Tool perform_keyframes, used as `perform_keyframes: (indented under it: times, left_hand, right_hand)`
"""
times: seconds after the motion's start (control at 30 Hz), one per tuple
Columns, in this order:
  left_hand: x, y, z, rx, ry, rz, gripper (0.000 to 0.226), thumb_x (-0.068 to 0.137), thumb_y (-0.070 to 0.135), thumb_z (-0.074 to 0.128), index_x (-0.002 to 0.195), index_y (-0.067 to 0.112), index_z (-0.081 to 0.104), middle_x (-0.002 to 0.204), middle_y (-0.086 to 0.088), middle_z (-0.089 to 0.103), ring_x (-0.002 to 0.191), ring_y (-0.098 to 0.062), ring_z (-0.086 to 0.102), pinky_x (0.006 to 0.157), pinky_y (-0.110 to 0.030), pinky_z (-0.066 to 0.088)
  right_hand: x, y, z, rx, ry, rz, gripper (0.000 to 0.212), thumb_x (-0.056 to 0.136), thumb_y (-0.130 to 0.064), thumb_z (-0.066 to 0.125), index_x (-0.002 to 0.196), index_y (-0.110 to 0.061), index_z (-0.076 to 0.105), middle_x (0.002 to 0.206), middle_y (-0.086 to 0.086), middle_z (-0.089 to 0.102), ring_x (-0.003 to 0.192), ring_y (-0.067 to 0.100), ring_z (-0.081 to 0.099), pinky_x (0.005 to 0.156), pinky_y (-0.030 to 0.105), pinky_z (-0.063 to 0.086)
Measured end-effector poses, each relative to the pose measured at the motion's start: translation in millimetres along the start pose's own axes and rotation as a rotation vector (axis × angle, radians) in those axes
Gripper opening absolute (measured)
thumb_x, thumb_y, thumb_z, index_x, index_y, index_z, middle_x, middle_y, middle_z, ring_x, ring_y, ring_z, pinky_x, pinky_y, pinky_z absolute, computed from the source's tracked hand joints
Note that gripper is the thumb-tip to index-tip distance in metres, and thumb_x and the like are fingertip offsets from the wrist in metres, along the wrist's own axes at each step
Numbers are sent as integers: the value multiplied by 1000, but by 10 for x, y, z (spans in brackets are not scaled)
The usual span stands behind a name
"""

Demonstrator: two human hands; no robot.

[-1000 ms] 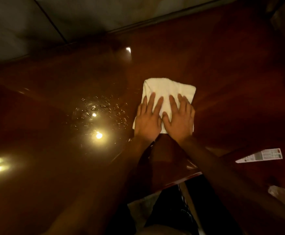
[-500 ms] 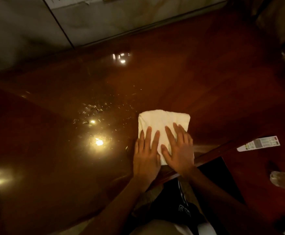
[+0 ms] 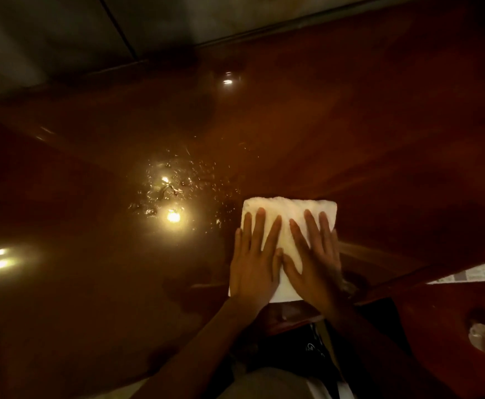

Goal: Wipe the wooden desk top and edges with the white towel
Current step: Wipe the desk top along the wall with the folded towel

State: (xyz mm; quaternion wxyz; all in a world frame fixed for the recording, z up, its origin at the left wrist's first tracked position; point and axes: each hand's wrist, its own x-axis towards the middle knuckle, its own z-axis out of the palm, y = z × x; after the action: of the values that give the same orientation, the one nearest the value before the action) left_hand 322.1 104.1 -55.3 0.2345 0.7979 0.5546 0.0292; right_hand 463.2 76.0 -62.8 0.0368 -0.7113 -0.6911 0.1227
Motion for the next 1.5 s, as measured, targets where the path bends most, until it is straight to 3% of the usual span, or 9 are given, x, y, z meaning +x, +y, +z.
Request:
perform_keyframes:
  times: [0.37, 0.5, 0.7, 1.1, 1.27, 1.5]
  left_hand:
    - [1122, -235, -203, 11, 100, 3, 59, 96, 47, 22, 147, 16, 21, 155, -21, 19, 143, -41, 10, 116, -54, 18]
    - [1588, -355, -341, 7, 152, -9, 58, 96, 44, 24, 147, 17, 25, 155, -19, 19, 144, -40, 8, 116, -53, 15]
    - [2196, -536, -518, 9, 210, -99, 59, 95, 43, 25, 149, 22, 14, 158, -15, 12, 145, -36, 5, 116, -50, 9]
    - [3158, -938, -901, 115, 264, -219, 56, 97, 48, 21, 149, 28, 14, 159, -11, 9, 146, -32, 1, 117, -49, 1]
    - [3366, -1078, -981, 92, 301, -242, 55, 96, 49, 21, 148, 30, 17, 158, -10, 14, 146, -31, 5, 117, -51, 4]
    - [3095, -1057, -957, 31, 314, -185, 52, 96, 34, 26, 148, 24, 22, 158, -12, 15, 145, -34, 8, 116, -49, 13]
  right_hand:
    - [1194, 155, -62, -10, 25, -62, 65, 92, -48, 33, 149, -28, 11, 158, 7, 14, 147, 28, 5, 116, 47, 10]
    - [1698, 180, -92, 6, 59, -100, 60, 93, -46, 31, 148, -25, 18, 158, 9, 17, 146, 28, 7, 117, 48, 12]
    - [2457, 139, -168, 1, 134, -181, 54, 96, -42, 33, 145, -18, 31, 154, 13, 28, 144, 33, 19, 115, 52, 22]
    - [3733, 16, -322, -9, 42, -279, 59, 95, -48, 25, 148, -23, 21, 158, 9, 14, 146, 30, 6, 118, 50, 11]
    - [3982, -60, -318, -26, 71, -270, 58, 95, -48, 25, 148, -24, 23, 158, 7, 16, 146, 28, 7, 118, 45, 11]
    - [3670, -107, -269, -45, 95, -292, 61, 94, -51, 26, 147, -21, 26, 157, 9, 22, 145, 28, 15, 117, 43, 14]
